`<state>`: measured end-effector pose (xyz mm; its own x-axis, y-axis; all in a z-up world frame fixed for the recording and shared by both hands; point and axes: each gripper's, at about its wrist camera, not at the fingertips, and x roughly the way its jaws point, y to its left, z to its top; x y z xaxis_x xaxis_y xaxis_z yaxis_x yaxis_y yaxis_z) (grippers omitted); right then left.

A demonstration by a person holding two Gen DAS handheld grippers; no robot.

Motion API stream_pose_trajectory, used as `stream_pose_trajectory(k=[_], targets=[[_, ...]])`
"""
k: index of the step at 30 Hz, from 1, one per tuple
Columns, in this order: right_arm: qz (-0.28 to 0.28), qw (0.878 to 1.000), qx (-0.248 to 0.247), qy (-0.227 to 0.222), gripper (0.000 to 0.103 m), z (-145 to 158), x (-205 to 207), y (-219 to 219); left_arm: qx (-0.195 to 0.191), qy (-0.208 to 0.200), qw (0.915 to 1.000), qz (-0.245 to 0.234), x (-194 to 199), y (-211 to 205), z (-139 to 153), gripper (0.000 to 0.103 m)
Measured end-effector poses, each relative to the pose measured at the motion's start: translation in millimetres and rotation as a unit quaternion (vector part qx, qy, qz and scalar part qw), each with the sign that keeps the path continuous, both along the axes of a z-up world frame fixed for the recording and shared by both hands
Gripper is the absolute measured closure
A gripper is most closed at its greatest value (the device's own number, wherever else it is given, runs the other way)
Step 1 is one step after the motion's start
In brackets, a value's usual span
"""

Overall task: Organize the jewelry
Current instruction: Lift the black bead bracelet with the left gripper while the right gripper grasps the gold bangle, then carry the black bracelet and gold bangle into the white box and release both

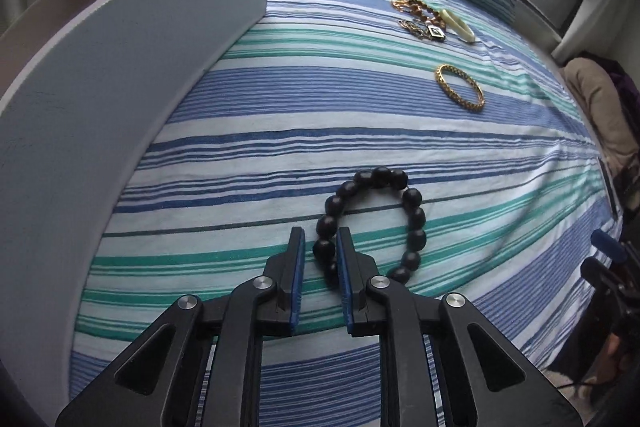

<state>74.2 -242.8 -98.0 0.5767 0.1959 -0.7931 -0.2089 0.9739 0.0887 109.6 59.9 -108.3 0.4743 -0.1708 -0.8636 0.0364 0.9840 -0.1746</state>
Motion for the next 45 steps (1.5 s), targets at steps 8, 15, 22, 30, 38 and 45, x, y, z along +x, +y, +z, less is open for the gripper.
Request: stream_pose_trajectory(k=[8,15,22,30,38,45], targets=[[0.017,0.999,0.036,0.025,0.023,3,7,7,0.040,-0.015,0.9990,-0.009,-8,-7,-3,0.048],[0.013,0.999,0.032,0.028,0.023,6,13,3,0.083,-0.012,0.9963,-0.016,-8,-19,-4,0.050],[0.066,0.995,0.065,0.026,0.023,30,67,2,0.075,-0.011,0.9965,-0.036,-9,-30,-1,0.093],[0.157,0.979,0.032,0.126,0.063,4,198,68,-0.008,0.010,0.9999,0.004,-8,-9,0,0.094],[0.178,0.973,-0.065,0.134,0.098,-30,233,115,-0.021,0.006,0.9996,0.018,-15,-1,2,0.094],[0.164,0.981,-0.005,0.106,0.098,13,201,88,-0.042,-0.049,0.9979,0.006,-34,-1,47,0.094]])
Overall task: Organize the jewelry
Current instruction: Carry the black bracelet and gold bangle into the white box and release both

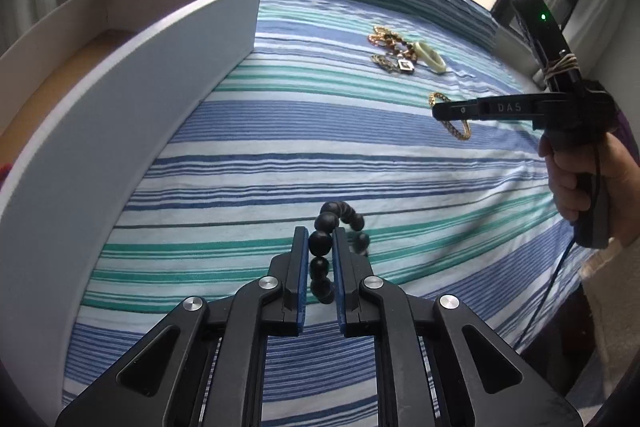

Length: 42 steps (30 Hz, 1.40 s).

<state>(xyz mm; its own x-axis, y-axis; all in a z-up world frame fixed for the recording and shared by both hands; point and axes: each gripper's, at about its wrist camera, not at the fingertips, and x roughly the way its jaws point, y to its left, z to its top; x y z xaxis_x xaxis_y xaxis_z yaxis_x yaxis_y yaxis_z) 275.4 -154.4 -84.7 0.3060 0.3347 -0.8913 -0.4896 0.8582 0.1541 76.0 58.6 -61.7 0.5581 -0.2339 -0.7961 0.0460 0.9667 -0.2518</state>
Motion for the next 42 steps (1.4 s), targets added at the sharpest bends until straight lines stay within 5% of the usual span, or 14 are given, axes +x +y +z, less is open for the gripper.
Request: stream_pose_trajectory(k=[10,22,31,42], targets=[[0.017,0.996,0.083,-0.026,0.098,63,-69,-14,-0.011,-0.071,0.9973,0.011,-35,19,75,0.094],[0.130,0.980,0.123,-0.092,0.098,130,-91,104,0.006,-0.116,0.9845,0.132,-61,147,160,0.094],[0.209,0.963,0.096,-0.138,0.098,146,-76,229,-0.001,-0.052,0.9733,0.224,-21,243,108,0.094],[0.220,0.970,-0.015,-0.097,0.098,64,-9,310,0.007,0.025,0.9719,0.234,12,254,26,0.093]])
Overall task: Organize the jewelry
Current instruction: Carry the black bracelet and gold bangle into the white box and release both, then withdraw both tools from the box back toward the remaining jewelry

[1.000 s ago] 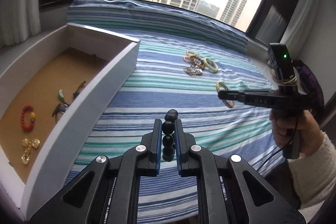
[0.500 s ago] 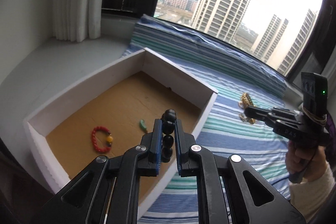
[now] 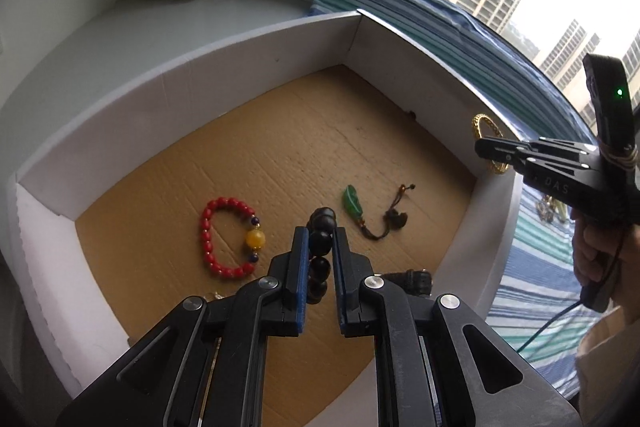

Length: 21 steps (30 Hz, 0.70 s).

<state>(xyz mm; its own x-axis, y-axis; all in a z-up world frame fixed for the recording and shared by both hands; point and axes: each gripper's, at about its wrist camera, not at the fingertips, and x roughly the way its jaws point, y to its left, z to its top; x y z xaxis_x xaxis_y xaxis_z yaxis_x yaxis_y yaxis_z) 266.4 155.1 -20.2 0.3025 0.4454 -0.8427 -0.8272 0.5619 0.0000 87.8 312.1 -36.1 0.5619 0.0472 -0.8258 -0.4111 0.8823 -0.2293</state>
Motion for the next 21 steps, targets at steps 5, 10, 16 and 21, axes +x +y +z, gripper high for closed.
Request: stream_pose_trajectory(k=[5,10,16,21], targets=[[-0.024,0.999,-0.003,0.026,0.071,-17,10,1,0.034,0.009,0.9993,0.008,3,-11,-3,0.062],[-0.048,0.998,0.046,0.014,0.064,7,-2,-34,0.070,-0.022,0.9972,0.018,-16,-21,21,0.035],[-0.088,0.993,0.081,0.000,0.044,23,-38,-107,0.089,-0.067,0.9937,-0.008,-40,-66,48,0.024],[-0.139,0.988,0.054,-0.040,0.040,11,-84,-176,0.090,-0.103,0.9887,-0.061,-57,-127,56,0.011]])
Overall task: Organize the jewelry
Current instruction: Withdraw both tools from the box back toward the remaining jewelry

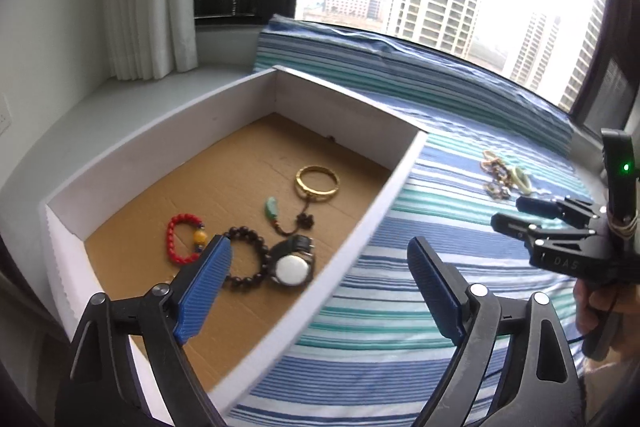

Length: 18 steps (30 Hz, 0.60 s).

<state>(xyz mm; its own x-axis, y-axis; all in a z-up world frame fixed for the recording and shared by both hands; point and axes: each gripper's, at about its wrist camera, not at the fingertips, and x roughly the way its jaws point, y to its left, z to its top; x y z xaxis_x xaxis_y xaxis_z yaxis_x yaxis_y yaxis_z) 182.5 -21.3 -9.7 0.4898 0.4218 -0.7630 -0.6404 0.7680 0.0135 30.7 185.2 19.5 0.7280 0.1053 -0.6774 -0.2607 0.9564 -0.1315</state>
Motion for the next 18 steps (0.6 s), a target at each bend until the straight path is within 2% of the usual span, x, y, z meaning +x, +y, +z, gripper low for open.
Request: stream_pose_trajectory(k=[2,5,9,13,18], targets=[[-0.024,1.000,-0.004,-0.013,0.040,-7,-18,-28,-0.004,-0.001,0.9996,-0.027,-1,-28,-4,0.011],[-0.063,0.998,-0.001,-0.016,0.033,-23,-43,-73,-0.013,0.005,0.9977,-0.067,1,-66,-19,0.011],[-0.114,0.993,-0.001,-0.011,0.032,-52,-67,-126,-0.004,0.041,0.9937,-0.104,8,-110,-45,0.011],[-0.160,0.987,-0.012,-0.011,0.032,-74,-91,-168,-0.002,0.070,0.9895,-0.126,9,-135,-63,0.011],[-0.191,0.981,-0.012,-0.009,0.032,-86,-107,-195,-0.004,0.084,0.9879,-0.131,6,-147,-71,0.011]])
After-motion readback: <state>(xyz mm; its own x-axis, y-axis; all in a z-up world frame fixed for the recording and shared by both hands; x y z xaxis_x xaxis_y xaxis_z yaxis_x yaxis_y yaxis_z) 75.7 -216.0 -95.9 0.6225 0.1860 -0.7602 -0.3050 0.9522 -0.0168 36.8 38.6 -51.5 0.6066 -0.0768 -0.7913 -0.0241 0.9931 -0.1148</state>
